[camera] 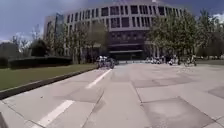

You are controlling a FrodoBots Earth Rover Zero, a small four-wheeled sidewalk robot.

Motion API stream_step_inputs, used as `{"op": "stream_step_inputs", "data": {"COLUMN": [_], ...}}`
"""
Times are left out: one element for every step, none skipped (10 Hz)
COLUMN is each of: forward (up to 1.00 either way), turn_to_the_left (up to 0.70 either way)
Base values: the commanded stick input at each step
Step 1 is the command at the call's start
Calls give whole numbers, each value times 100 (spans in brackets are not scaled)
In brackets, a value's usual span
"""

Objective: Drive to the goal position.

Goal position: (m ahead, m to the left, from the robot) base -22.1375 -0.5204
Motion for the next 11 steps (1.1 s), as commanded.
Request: {"op": "stream_step_inputs", "data": {"forward": [85, 85, 85, 85, 85, 85, 85, 85, 85, 85, 85], "turn_to_the_left": [1, 1, -1, -15, -29, -33, -33, -33, -33, -33, -3]}}
